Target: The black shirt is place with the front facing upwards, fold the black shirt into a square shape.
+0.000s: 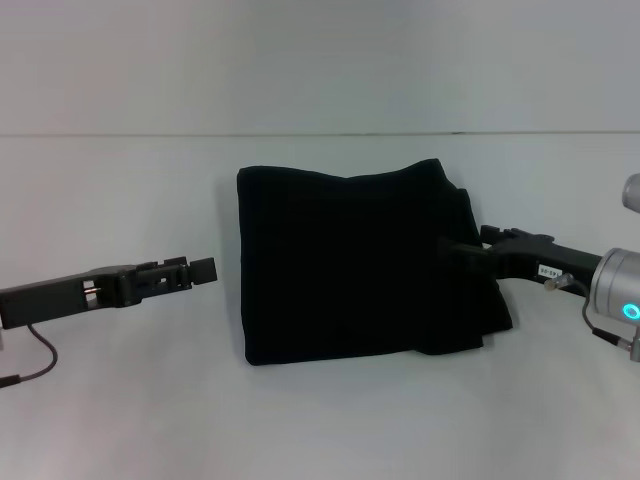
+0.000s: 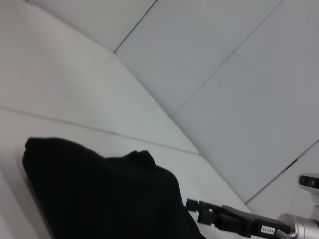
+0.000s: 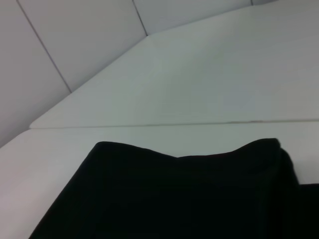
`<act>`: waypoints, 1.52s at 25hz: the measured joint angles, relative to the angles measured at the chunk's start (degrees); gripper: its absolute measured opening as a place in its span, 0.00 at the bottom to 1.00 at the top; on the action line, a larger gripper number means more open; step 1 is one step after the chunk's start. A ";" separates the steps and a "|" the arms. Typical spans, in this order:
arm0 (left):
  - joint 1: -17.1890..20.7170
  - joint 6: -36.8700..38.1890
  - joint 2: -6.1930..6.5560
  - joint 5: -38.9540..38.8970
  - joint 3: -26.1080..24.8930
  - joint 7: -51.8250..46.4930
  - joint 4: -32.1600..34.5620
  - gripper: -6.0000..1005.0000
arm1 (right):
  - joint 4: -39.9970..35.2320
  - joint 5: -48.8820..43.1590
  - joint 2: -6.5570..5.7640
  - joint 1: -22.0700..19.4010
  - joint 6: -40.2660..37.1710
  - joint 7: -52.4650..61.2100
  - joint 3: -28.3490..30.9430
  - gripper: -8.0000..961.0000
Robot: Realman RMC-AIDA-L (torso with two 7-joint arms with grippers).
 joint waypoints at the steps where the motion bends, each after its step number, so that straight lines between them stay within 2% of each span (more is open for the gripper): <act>1: -0.28 -0.03 0.08 0.30 0.03 -1.14 -0.01 0.90 | -0.17 0.02 -0.17 -0.08 -0.21 0.00 0.00 0.98; 4: -1.73 -0.01 0.42 0.76 0.15 -6.17 -0.01 0.90 | -2.35 0.11 -0.61 -1.47 -3.57 -1.55 0.00 0.98; 7: -3.71 -1.23 1.04 1.64 0.36 -13.56 -0.07 0.90 | -7.57 0.45 -0.43 -5.19 -11.34 -8.55 0.09 0.98; 10: -7.11 -7.14 2.41 5.44 1.88 -25.06 -1.54 0.90 | -11.16 0.54 -0.07 -9.36 -18.53 -16.64 0.31 0.98; 13: -10.59 -13.52 3.50 9.15 4.48 -31.58 -4.64 0.90 | -11.89 0.38 -0.05 -12.83 -24.13 -23.81 0.40 0.98; 16: -13.25 -19.84 3.58 11.70 5.44 -33.62 -7.42 0.90 | -10.60 0.21 0.18 -15.69 -26.65 -30.41 0.35 0.98; 20: -15.25 -26.51 2.09 12.59 5.85 -34.13 -9.16 0.90 | -6.79 0.13 0.45 -17.21 -27.08 -36.17 0.21 0.98; 25: -16.31 -30.23 0.01 12.65 8.01 -34.34 -9.32 0.88 | -4.89 0.12 0.36 -17.52 -27.23 -37.15 0.11 0.98; 33: -16.76 -33.12 -2.63 12.58 8.43 -34.24 -9.27 0.85 | -4.82 0.08 0.40 -17.78 -28.03 -36.86 -0.06 0.98; 38: -17.57 -33.36 -3.48 12.60 8.52 -33.89 -9.06 0.84 | -4.73 0.02 0.39 -17.80 -28.10 -36.68 -0.09 0.98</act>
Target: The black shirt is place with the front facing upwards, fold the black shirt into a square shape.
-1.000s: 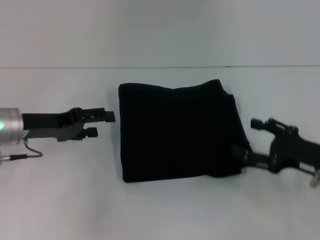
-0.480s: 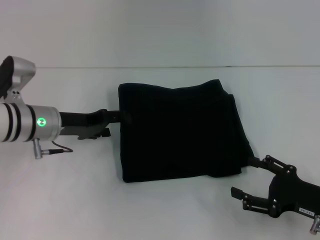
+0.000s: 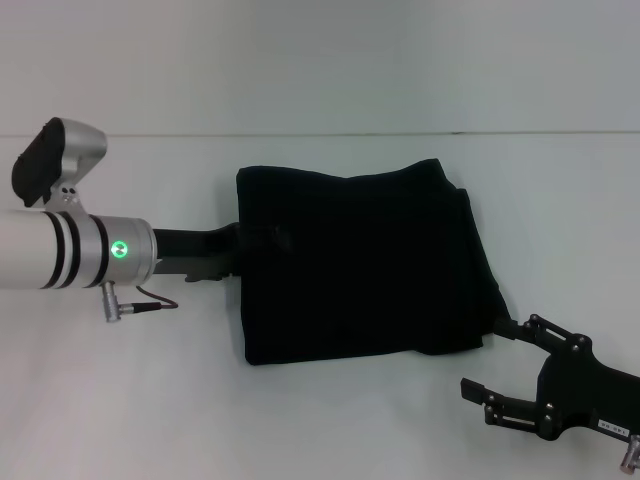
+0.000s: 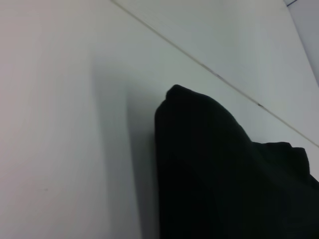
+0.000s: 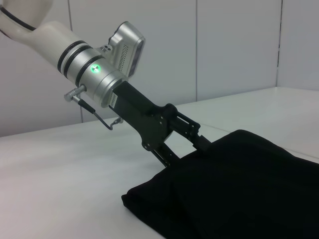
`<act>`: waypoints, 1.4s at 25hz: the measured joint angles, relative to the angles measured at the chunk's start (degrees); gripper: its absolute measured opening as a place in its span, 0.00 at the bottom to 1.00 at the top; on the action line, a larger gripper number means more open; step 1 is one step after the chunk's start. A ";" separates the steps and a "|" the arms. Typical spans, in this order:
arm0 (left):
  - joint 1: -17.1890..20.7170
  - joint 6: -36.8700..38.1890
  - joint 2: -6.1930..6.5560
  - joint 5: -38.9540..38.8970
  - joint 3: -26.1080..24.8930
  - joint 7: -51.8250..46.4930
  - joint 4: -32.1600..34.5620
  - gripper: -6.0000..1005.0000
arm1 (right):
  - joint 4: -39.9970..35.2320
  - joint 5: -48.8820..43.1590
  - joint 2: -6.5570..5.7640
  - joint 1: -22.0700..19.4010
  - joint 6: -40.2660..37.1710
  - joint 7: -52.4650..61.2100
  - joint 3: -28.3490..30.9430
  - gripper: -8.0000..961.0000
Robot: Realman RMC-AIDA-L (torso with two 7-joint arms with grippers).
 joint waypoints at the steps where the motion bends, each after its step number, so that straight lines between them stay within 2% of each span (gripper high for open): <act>1: -0.11 0.00 -0.14 0.00 0.01 0.11 0.04 0.83 | 0.04 0.00 0.00 0.00 -0.01 0.02 -0.01 0.98; 5: -0.25 -0.03 -0.38 0.04 0.01 1.36 0.34 0.82 | 0.36 0.00 0.00 0.00 -0.02 0.06 0.02 0.98; 16: -0.10 -0.66 -0.82 -0.12 0.10 2.68 0.90 0.38 | 0.54 0.01 0.00 0.17 -0.08 0.08 0.17 0.98; 25: -0.29 -0.65 -0.52 -0.39 0.03 2.93 0.90 0.19 | 0.54 0.01 0.00 0.42 -0.02 0.08 0.46 0.98; 28: -0.15 -0.64 -0.03 -0.41 -0.11 2.99 1.58 0.14 | 0.53 0.16 0.00 0.56 0.25 0.08 0.49 0.98; 32: 0.76 -0.66 1.97 -0.45 -0.65 2.86 2.17 0.11 | 0.38 0.32 0.00 0.72 0.49 0.08 0.75 0.98; 35: 1.15 -0.67 3.00 -0.48 -0.70 2.84 2.00 0.12 | 0.38 0.39 0.00 0.89 0.70 0.08 0.91 0.98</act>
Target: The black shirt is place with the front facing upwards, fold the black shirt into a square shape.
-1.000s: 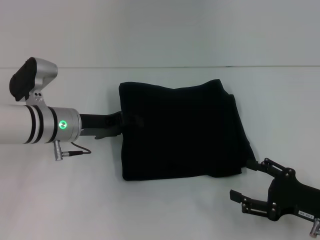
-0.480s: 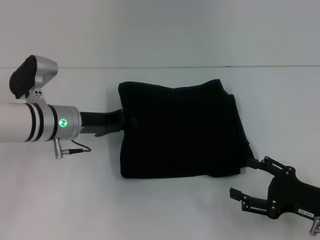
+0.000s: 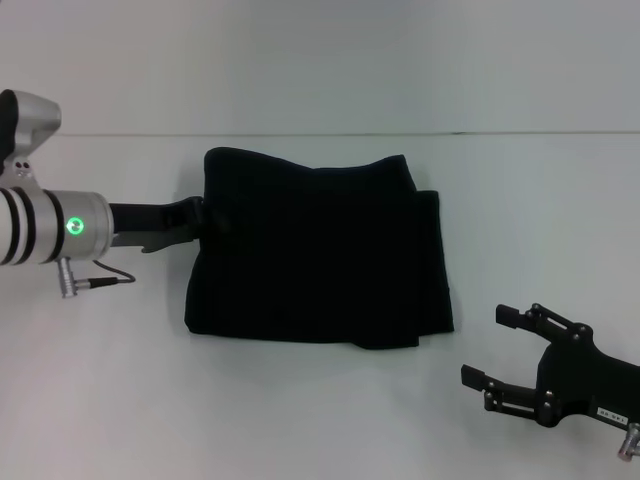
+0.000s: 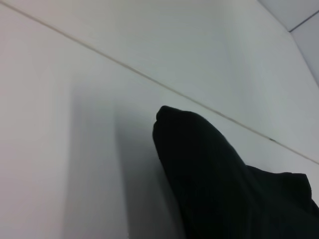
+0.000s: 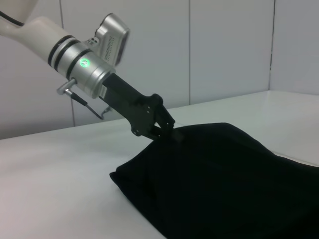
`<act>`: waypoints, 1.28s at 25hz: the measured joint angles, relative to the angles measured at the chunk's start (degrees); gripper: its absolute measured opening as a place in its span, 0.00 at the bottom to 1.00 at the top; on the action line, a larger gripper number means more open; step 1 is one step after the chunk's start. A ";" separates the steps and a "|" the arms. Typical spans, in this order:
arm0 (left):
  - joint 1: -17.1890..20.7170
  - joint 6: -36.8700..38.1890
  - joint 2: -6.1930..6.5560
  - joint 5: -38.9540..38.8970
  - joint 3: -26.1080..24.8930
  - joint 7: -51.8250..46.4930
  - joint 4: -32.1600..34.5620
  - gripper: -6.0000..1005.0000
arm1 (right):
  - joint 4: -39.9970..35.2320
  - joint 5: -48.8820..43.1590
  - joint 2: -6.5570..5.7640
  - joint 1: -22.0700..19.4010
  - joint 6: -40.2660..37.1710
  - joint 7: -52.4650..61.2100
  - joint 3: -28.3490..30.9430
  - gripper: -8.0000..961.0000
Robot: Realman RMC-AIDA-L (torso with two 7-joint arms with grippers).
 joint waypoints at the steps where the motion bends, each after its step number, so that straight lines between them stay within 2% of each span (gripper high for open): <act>1: 0.10 0.01 0.07 -0.01 0.00 0.05 -0.01 0.12 | 0.05 0.02 0.00 0.07 0.07 0.00 0.01 0.98; 8: 1.24 1.63 -0.79 -0.24 0.08 2.81 2.33 0.15 | 0.17 0.06 0.00 0.33 0.33 -0.03 0.69 0.98; 11: 3.41 6.69 -1.50 -1.36 -0.14 9.48 6.74 0.16 | 0.17 0.07 0.00 0.43 0.14 -0.13 1.92 0.98; 15: 6.88 13.75 -1.59 -3.85 -0.62 17.70 11.87 0.24 | 0.17 0.09 0.06 0.62 -0.37 -0.39 4.08 0.98; 17: 9.39 19.21 -1.78 -6.04 -1.57 25.93 15.07 0.28 | 0.15 0.14 0.07 0.81 -0.76 -0.43 4.79 0.98; 19: 11.84 23.32 -2.56 -7.88 -2.33 33.03 17.65 0.31 | 0.16 0.15 0.12 0.98 -1.04 -0.44 5.17 0.98; 22: 15.62 28.49 -4.48 -10.11 -3.40 43.75 21.33 0.37 | 0.22 0.15 0.22 1.16 -1.15 -0.71 5.25 0.98; 24: 18.81 31.86 -6.19 -10.63 -3.85 51.49 23.46 0.47 | 0.67 0.15 0.30 1.21 -1.15 -1.57 5.16 0.98; 27: 22.25 34.26 -7.73 -10.56 -3.92 57.77 24.57 0.60 | 2.71 0.17 0.33 1.21 -0.68 -3.67 5.19 0.98; 28: 23.73 34.84 -8.23 -10.41 -3.94 59.60 24.70 0.68 | 3.62 0.15 0.34 1.21 -0.20 -4.26 5.27 0.98; 30: 25.49 34.77 -8.63 -10.19 -3.95 60.46 23.94 0.83 | 5.23 0.13 0.35 1.20 1.15 -5.50 5.30 0.98; 32: 26.74 34.22 -8.60 -10.10 -4.13 60.90 22.21 0.87 | 6.69 0.12 0.36 1.19 2.33 -7.03 5.40 0.98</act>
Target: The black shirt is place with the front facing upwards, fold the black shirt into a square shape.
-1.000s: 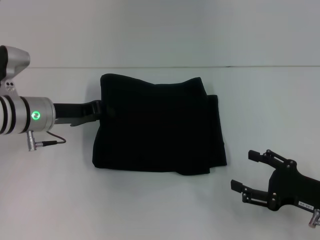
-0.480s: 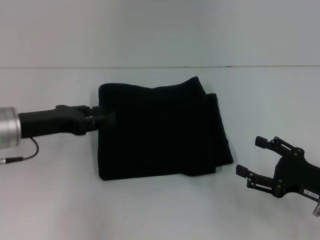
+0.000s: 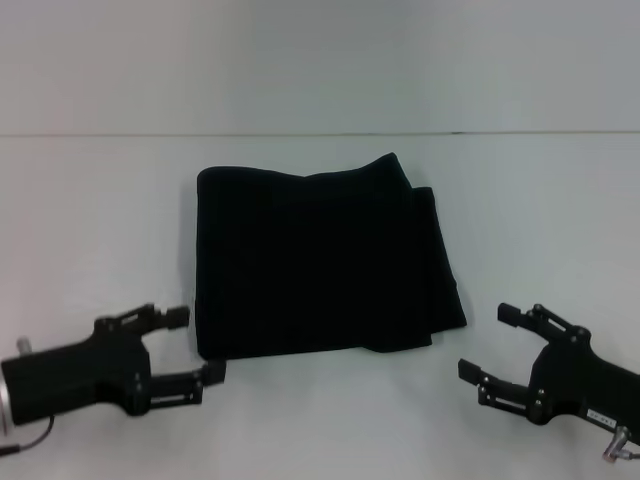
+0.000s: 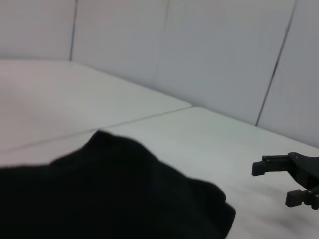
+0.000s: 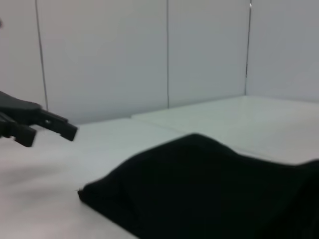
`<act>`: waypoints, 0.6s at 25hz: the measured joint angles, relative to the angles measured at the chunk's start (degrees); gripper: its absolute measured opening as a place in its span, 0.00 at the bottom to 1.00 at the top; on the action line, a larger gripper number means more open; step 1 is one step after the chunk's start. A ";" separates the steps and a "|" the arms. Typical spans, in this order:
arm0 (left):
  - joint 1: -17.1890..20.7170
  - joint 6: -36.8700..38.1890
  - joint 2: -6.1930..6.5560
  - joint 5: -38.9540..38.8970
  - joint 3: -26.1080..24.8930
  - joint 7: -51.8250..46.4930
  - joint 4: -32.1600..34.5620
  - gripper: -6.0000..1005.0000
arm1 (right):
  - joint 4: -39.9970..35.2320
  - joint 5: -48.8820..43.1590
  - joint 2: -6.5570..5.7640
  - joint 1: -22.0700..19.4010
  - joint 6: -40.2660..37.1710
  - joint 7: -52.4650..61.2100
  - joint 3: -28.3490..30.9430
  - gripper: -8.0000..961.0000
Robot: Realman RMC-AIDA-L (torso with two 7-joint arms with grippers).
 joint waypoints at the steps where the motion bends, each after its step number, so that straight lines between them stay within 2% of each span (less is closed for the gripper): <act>1: 0.42 -0.42 0.10 0.01 -0.11 0.26 -0.99 0.89 | 0.54 0.02 0.00 -0.02 0.52 -0.61 0.16 0.98; 3: 1.19 -1.40 0.36 -0.04 -0.28 0.91 -2.88 0.93 | 1.03 0.07 0.00 -0.07 1.43 -1.08 0.70 0.98; 15: 1.65 -1.95 0.64 0.20 -0.35 2.09 -3.88 0.93 | 1.11 0.13 -0.09 -0.03 1.75 -1.14 1.95 0.98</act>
